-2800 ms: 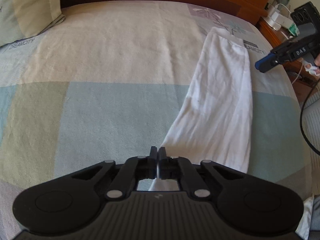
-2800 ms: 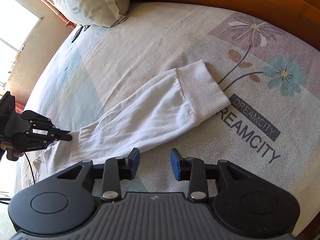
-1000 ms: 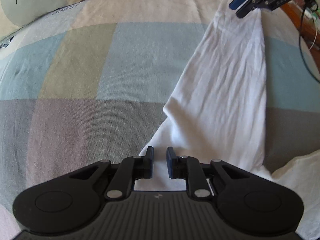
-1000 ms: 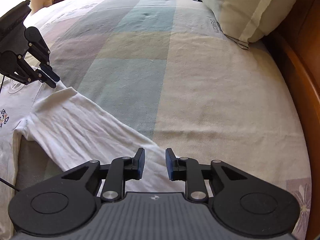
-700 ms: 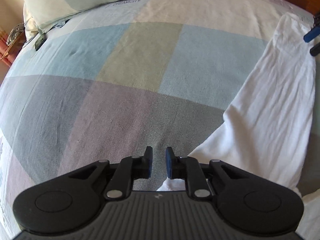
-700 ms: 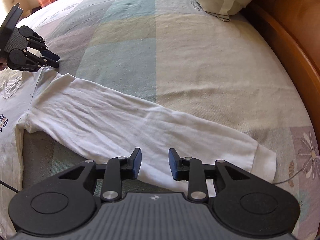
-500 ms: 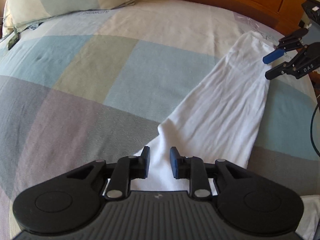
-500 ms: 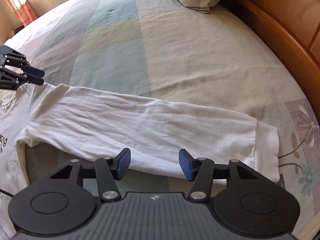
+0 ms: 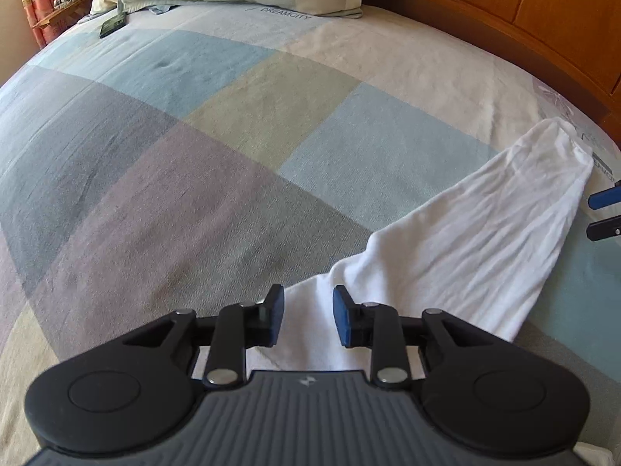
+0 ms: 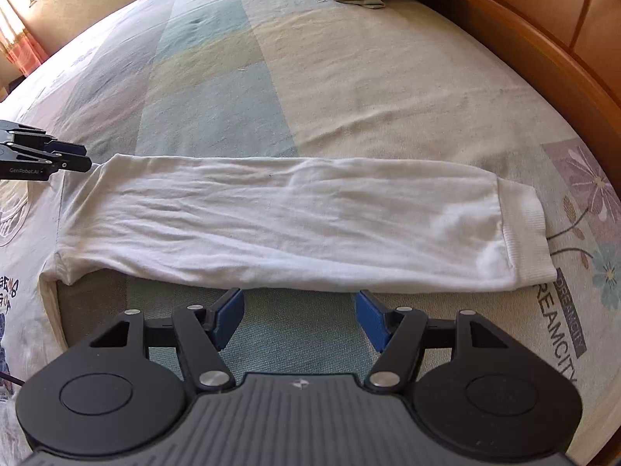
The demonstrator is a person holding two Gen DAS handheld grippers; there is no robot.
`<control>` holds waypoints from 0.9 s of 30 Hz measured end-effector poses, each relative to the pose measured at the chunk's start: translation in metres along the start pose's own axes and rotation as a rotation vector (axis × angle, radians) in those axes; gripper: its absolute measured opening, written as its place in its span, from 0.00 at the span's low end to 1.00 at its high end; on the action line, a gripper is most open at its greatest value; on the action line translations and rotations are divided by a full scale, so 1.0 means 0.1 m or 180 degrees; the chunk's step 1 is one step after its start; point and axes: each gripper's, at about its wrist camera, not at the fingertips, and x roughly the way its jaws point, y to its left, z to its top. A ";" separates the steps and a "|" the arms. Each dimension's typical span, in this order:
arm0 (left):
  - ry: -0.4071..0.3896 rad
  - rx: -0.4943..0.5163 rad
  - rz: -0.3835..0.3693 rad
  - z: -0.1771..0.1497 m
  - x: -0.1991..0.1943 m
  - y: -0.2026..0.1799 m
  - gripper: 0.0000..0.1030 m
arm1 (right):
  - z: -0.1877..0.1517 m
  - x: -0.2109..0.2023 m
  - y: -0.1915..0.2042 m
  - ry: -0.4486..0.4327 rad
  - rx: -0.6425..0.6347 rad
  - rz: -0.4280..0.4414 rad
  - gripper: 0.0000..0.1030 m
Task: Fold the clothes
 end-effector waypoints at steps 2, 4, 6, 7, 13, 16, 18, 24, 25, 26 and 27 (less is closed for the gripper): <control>0.0122 0.0038 0.0140 -0.07 0.08 0.02 0.35 | -0.03 0.01 -0.01 -0.0002 0.0077 0.0007 0.68; 0.0112 0.0040 0.0401 -0.11 0.12 0.06 0.34 | -0.04 0.02 -0.01 -0.0020 0.0140 0.0003 0.68; 0.0081 -0.0198 0.0413 -0.07 0.08 0.08 0.32 | 0.00 0.01 0.00 -0.0098 0.0139 -0.0048 0.70; 0.0026 -0.0187 0.0452 -0.05 0.04 0.03 0.31 | 0.03 0.00 0.02 -0.0149 0.0124 -0.0094 0.71; -0.0352 0.0092 0.0124 -0.08 -0.19 -0.40 0.41 | 0.16 0.08 0.28 -0.0413 -0.0132 -0.0111 0.73; -0.0308 0.0112 -0.0002 -0.16 -0.12 -0.55 0.42 | 0.13 0.24 0.47 -0.0455 -0.0209 0.0036 0.73; -0.0148 0.0037 0.0138 -0.25 0.02 -0.56 0.42 | 0.08 0.33 0.49 -0.0488 -0.0212 -0.0039 0.73; -0.0199 -0.0184 0.0275 -0.43 0.02 -0.48 0.52 | -0.13 0.23 -0.11 -0.0670 0.0142 -0.0637 0.72; -0.0226 -0.0197 0.0268 -0.42 -0.01 -0.50 0.49 | -0.12 0.21 -0.16 -0.0648 0.0153 -0.0667 0.72; -0.0260 -0.0213 0.0256 -0.41 -0.05 -0.52 0.47 | -0.12 0.19 -0.20 -0.0622 0.0164 -0.0686 0.72; -0.0294 -0.0229 0.0244 -0.40 -0.09 -0.54 0.47 | -0.11 0.17 -0.23 -0.0597 0.0175 -0.0706 0.73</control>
